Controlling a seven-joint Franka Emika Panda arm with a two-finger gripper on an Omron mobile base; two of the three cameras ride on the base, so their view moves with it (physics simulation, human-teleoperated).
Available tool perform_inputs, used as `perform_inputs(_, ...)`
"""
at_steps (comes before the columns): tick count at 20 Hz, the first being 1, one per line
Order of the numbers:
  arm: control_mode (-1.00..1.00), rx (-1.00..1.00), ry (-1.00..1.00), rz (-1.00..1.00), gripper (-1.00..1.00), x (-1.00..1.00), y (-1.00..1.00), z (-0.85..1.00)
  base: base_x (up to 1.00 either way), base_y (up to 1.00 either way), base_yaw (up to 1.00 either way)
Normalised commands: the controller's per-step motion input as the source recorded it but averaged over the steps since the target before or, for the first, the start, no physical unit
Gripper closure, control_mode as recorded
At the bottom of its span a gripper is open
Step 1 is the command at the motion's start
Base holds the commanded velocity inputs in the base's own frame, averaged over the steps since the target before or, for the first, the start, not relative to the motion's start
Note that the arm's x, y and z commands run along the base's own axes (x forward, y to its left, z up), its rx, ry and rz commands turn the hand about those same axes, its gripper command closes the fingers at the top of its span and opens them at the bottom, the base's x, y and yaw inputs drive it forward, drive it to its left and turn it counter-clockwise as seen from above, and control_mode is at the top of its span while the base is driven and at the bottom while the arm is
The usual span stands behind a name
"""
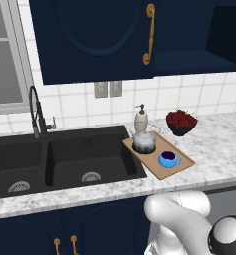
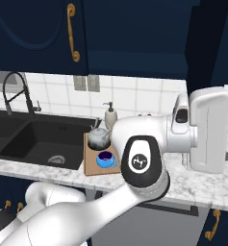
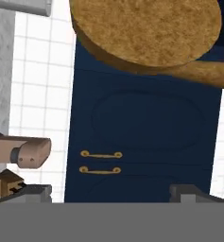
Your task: Pick the kettle from the counter and place it on the tray. Then pick the mug from the cabinet and place it on the tray. Then close the cabinet doors.
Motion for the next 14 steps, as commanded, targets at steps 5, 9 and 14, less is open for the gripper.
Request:
perform_inputs(5, -1.00, 0.00, 0.08, 0.21, -1.00, 0.04, -0.01, 0.27, 0.00, 0.00, 0.00)
perform_inputs(9, -1.00, 0.00, 0.03, 0.26, -1.00, 0.24, 0.00, 0.16, 0.00, 0.00, 0.00)
perform_inputs(14, -1.00, 0.00, 0.06, 0.34, -1.00, 0.33, 0.04, 0.07, 0.00, 0.00, 0.00)
